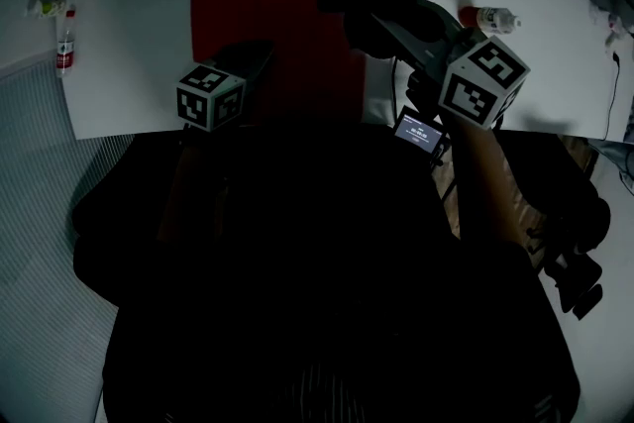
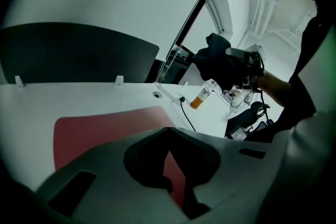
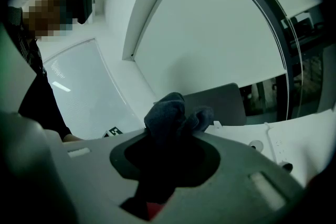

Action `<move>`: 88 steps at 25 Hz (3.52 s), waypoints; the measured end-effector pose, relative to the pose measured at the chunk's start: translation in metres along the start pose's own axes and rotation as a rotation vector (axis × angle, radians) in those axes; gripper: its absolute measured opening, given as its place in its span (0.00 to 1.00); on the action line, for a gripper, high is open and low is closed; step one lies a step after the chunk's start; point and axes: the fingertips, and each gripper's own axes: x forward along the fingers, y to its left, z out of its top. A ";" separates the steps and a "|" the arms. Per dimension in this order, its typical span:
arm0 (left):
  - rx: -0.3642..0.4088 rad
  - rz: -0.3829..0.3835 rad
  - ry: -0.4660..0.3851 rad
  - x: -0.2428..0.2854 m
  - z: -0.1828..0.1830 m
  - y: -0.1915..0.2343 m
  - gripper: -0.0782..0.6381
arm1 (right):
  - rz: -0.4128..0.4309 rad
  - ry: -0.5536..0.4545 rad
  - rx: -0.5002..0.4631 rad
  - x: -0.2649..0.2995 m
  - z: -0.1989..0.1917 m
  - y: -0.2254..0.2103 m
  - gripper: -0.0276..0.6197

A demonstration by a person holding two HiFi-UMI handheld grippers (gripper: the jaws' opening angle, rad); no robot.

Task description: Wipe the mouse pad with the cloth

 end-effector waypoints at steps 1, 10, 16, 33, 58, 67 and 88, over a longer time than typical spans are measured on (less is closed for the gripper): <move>0.001 -0.011 0.016 0.006 -0.003 0.004 0.12 | -0.013 0.005 -0.001 0.000 -0.001 -0.001 0.18; -0.017 0.043 0.245 0.056 -0.069 0.051 0.12 | -0.086 0.060 0.046 0.006 -0.030 -0.018 0.18; -0.023 0.044 0.379 0.071 -0.114 0.054 0.12 | -0.079 0.142 0.044 0.017 -0.057 -0.022 0.18; -0.104 0.062 0.472 0.080 -0.170 0.064 0.12 | 0.000 0.273 0.050 0.055 -0.102 -0.017 0.18; -0.088 0.042 0.406 0.085 -0.164 0.064 0.12 | -0.003 0.631 0.009 0.110 -0.268 -0.062 0.18; -0.040 0.069 0.403 0.086 -0.162 0.065 0.12 | 0.044 0.747 -0.020 0.110 -0.302 -0.082 0.18; 0.053 0.080 0.459 0.087 -0.158 0.060 0.12 | 0.123 0.890 -0.216 0.125 -0.294 -0.102 0.17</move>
